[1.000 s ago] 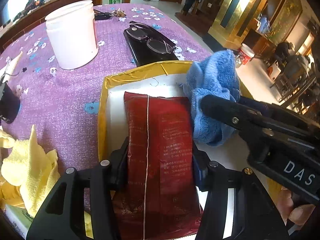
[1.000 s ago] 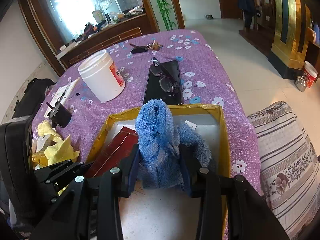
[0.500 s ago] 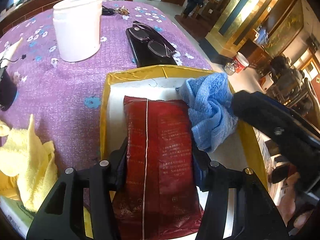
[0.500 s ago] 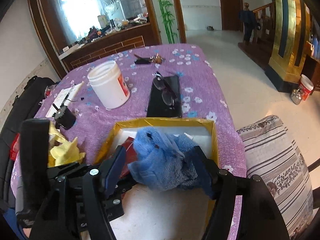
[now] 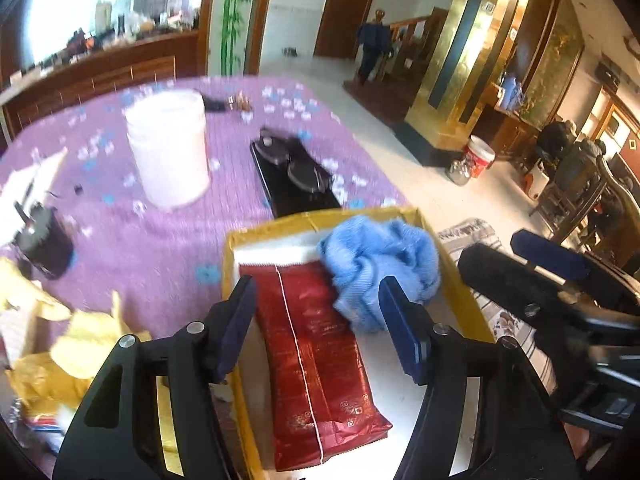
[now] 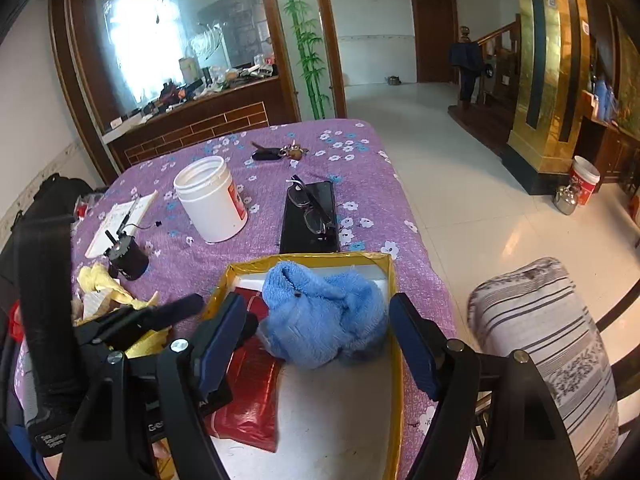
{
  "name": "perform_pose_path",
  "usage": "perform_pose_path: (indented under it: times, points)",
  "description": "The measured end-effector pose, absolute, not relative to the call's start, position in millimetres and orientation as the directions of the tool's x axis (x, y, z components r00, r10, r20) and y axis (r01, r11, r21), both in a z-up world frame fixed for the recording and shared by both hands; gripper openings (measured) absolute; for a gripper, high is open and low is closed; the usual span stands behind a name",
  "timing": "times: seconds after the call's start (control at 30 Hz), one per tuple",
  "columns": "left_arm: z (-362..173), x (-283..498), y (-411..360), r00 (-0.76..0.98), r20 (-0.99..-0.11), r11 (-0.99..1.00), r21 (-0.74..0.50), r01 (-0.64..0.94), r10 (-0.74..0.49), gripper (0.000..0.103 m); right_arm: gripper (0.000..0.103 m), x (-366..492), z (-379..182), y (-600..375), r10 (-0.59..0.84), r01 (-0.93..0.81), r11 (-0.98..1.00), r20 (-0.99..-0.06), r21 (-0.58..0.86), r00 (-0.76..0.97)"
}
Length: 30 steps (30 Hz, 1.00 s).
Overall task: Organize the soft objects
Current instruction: 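Move the left gripper to the clear bag of brown fluff and grasp it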
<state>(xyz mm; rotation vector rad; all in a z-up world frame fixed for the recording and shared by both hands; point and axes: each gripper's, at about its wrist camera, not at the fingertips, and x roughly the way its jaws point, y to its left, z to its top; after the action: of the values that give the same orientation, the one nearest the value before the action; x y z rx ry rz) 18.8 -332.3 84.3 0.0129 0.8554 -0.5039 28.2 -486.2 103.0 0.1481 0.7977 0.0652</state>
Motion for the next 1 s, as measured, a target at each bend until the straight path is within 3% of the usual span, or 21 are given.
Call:
perform_pose_path:
  times: [0.2,0.37,0.47,1.0]
  points:
    - [97.6,0.6,-307.0,0.623,-0.698,0.916,-0.127,0.380,-0.355,0.065,0.075,8.5,112.3,-482.7,0.108,0.008,0.986,-0.672,0.166,0.732]
    - [110.7,-37.6,-262.2,0.750,-0.621,0.952,0.019,0.305,-0.228,0.065,0.077,-21.1,111.9,-457.1,0.205,-0.067,0.966,-0.575,0.251,0.792]
    - [108.9,-56.2,-230.7,0.793,-0.572,0.959,0.038,0.281,-0.210,0.065,0.079,-33.3,110.5,-430.0,0.158,-0.052,0.977,-0.540,0.206,0.827]
    - [61.1,-77.2,-151.8,0.788,-0.580,0.962,0.024,0.272,-0.208,0.065,0.080,-43.5,102.0,-354.5,0.075,-0.064,0.997,-0.574,0.039,0.815]
